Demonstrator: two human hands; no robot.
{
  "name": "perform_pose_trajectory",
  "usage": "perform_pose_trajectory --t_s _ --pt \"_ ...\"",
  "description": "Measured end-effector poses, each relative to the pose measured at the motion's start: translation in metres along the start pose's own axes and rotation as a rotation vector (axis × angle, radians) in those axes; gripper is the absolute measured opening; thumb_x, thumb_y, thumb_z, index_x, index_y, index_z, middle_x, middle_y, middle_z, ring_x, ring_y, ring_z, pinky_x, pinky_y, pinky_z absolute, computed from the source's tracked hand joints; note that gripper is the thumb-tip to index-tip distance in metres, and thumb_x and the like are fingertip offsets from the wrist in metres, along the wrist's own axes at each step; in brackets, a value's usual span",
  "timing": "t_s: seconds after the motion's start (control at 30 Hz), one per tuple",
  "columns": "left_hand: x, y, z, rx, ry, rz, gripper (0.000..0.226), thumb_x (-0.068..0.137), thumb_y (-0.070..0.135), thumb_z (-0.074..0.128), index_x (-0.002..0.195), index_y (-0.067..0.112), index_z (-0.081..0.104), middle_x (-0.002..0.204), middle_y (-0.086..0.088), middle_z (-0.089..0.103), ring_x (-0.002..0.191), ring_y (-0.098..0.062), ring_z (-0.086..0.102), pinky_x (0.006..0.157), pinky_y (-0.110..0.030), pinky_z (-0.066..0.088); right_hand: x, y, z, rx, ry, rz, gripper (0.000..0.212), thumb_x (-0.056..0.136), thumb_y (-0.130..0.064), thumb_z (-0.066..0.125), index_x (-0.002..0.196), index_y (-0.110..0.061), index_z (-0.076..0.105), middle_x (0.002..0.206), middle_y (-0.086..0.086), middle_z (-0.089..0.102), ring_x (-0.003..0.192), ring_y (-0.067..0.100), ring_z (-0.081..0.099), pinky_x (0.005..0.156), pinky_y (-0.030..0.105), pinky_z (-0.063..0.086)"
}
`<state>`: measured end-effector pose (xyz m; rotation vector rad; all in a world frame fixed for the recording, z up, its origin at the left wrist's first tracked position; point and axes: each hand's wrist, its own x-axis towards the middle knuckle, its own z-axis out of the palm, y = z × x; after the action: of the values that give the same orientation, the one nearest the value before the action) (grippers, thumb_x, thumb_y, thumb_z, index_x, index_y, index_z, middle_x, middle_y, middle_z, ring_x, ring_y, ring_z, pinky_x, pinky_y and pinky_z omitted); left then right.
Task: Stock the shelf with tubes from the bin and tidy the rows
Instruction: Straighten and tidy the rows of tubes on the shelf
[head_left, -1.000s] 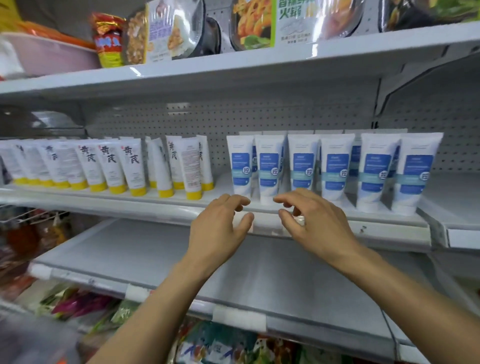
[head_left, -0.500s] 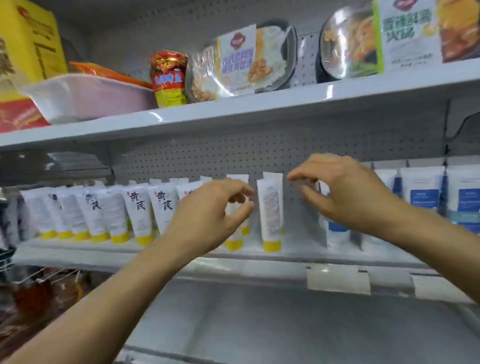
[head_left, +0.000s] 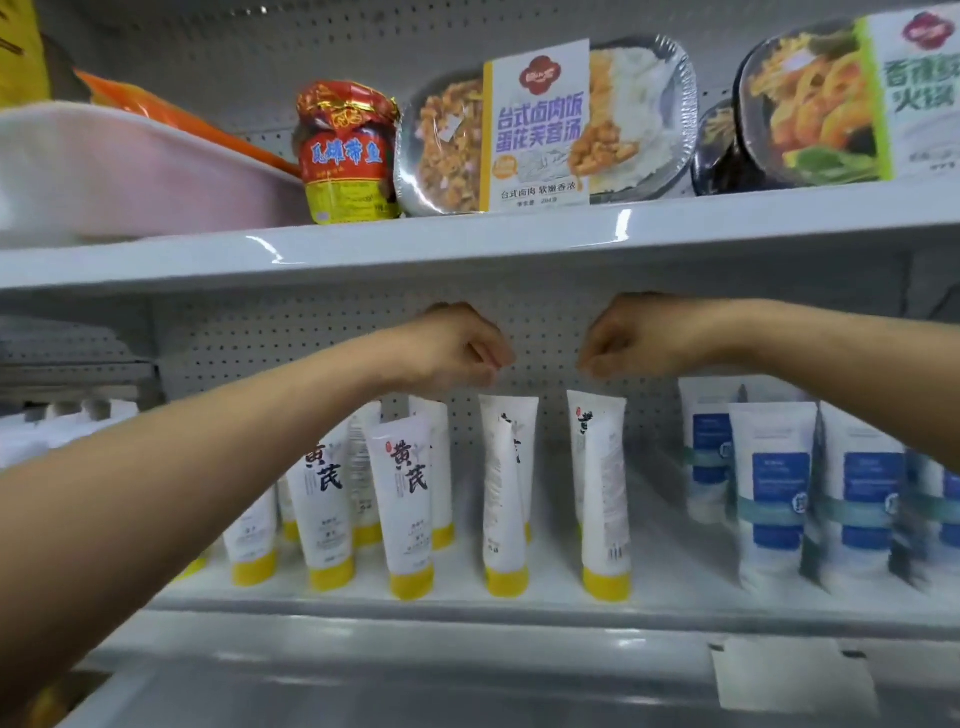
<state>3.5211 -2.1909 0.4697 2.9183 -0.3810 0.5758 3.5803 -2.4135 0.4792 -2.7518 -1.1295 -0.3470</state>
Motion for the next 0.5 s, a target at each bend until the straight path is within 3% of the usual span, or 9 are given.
perform_pose_trajectory --t_s 0.17,0.33,0.4,0.5 --pt "0.026 -0.013 0.010 -0.060 -0.174 0.021 0.030 0.083 0.023 0.074 0.113 0.019 0.071 0.106 0.011 0.072 0.094 0.001 0.066 0.075 0.003 0.041 0.027 0.006 0.006 -0.020 -0.129 -0.039 0.023 0.084 -0.047 0.065 0.082 -0.026 0.074 0.082 -0.011 0.073 0.081 0.009 0.067 0.081 0.029 0.054" --pt "0.040 -0.019 0.022 -0.136 -0.362 0.053 0.024 0.081 0.021 0.077 0.104 0.016 0.075 0.095 0.011 0.076 0.087 -0.001 0.070 0.083 -0.013 0.053 0.036 0.010 0.009 -0.014 -0.291 -0.023 0.031 0.079 -0.047 0.070 0.066 -0.020 0.072 0.067 -0.007 0.070 0.060 0.002 0.060 0.061 0.014 0.040" --pt "0.043 -0.021 0.028 -0.131 -0.387 0.057 0.020 0.081 0.024 0.077 0.099 0.017 0.077 0.094 0.010 0.076 0.089 -0.006 0.070 0.086 -0.022 0.055 0.039 0.012 0.013 -0.017 -0.329 -0.018 0.029 0.079 -0.045 0.071 0.067 -0.019 0.071 0.067 -0.007 0.069 0.056 0.000 0.058 0.055 0.008 0.038" --pt "0.048 -0.024 0.035 -0.185 -0.397 0.051 0.015 0.082 0.024 0.076 0.095 0.016 0.077 0.093 0.006 0.076 0.089 -0.016 0.071 0.084 -0.036 0.059 0.045 0.017 0.021 0.001 -0.334 -0.024 0.023 0.079 -0.038 0.073 0.087 -0.016 0.076 0.082 -0.009 0.074 0.075 0.006 0.070 0.068 0.016 0.054"
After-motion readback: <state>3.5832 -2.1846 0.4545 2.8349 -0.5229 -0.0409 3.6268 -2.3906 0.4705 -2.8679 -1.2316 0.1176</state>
